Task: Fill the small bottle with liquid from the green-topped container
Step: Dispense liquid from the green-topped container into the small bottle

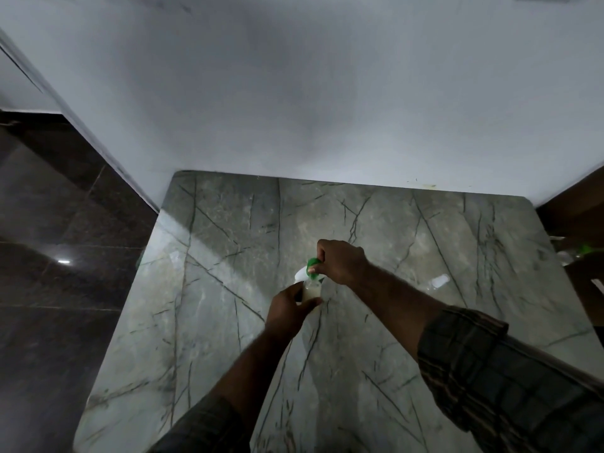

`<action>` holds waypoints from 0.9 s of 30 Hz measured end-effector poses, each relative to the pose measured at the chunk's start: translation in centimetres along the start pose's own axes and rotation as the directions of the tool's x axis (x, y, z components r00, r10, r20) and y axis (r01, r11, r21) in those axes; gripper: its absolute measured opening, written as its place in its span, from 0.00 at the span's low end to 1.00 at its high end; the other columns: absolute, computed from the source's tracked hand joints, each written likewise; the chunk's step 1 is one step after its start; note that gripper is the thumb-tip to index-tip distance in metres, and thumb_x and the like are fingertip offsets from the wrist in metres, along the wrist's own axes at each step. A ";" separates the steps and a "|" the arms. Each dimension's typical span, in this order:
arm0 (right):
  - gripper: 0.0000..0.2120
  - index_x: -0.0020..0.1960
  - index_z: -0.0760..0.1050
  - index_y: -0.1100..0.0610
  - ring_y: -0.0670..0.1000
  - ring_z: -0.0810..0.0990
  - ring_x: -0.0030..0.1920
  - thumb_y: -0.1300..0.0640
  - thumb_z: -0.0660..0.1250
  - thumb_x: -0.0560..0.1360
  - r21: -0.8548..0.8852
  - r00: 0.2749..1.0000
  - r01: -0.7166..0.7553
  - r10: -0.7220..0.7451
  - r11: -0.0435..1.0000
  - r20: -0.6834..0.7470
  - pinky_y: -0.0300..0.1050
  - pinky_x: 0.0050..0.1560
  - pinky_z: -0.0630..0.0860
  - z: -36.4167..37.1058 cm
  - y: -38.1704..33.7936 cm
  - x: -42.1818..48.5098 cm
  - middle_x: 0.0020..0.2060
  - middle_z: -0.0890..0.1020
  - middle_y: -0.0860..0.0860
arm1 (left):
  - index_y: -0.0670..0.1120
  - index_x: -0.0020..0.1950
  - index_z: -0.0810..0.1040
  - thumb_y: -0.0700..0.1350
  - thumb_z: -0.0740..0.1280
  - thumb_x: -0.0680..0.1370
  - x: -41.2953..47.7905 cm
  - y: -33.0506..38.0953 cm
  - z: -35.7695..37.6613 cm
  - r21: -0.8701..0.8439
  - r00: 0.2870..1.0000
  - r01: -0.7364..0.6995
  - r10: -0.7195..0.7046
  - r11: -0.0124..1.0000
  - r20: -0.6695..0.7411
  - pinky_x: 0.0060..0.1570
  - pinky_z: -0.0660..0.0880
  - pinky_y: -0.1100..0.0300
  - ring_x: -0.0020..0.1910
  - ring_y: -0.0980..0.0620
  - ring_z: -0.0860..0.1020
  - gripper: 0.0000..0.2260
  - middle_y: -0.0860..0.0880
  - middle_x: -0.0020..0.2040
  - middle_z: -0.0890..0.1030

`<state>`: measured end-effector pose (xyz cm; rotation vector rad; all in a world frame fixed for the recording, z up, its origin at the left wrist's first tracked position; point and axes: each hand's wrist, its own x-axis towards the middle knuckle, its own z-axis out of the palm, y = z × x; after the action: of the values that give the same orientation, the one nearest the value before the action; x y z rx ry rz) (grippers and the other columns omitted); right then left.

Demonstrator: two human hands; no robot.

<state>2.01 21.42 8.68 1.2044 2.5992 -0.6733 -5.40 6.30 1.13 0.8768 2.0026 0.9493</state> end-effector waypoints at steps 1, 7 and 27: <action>0.17 0.48 0.71 0.52 0.53 0.79 0.49 0.41 0.71 0.72 0.011 1.000 -0.003 0.003 1.000 0.007 0.52 0.55 0.71 0.2 0.1 0.0 0.47 0.81 0.50 | 0.48 0.62 0.80 0.53 0.75 0.72 0.0 -0.1 0.0 0.001 1.000 0.002 -0.002 1.000 0.007 0.51 0.80 0.58 0.48 0.57 0.81 0.21 0.54 0.49 0.83; 0.17 0.50 0.72 0.52 0.54 0.79 0.50 0.41 0.71 0.72 0.033 1.000 -0.009 0.008 0.999 0.023 0.53 0.56 0.72 -0.1 0.1 -0.1 0.48 0.81 0.51 | 0.50 0.62 0.79 0.53 0.74 0.72 -0.2 0.0 0.1 -0.012 1.000 0.000 0.000 1.000 0.014 0.52 0.80 0.58 0.49 0.58 0.81 0.20 0.54 0.51 0.84; 0.17 0.47 0.71 0.50 0.52 0.79 0.49 0.39 0.71 0.71 0.037 1.000 -0.016 0.016 0.999 0.020 0.51 0.53 0.70 0.9 0.6 0.2 0.46 0.81 0.49 | 0.49 0.64 0.79 0.55 0.74 0.73 0.0 -0.3 0.0 0.025 1.000 -0.008 0.007 1.000 0.024 0.48 0.79 0.64 0.48 0.59 0.81 0.21 0.54 0.52 0.84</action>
<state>2.29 21.46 7.68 1.2215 2.5688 -0.7305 -5.48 6.12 0.86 0.9056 1.9963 0.9153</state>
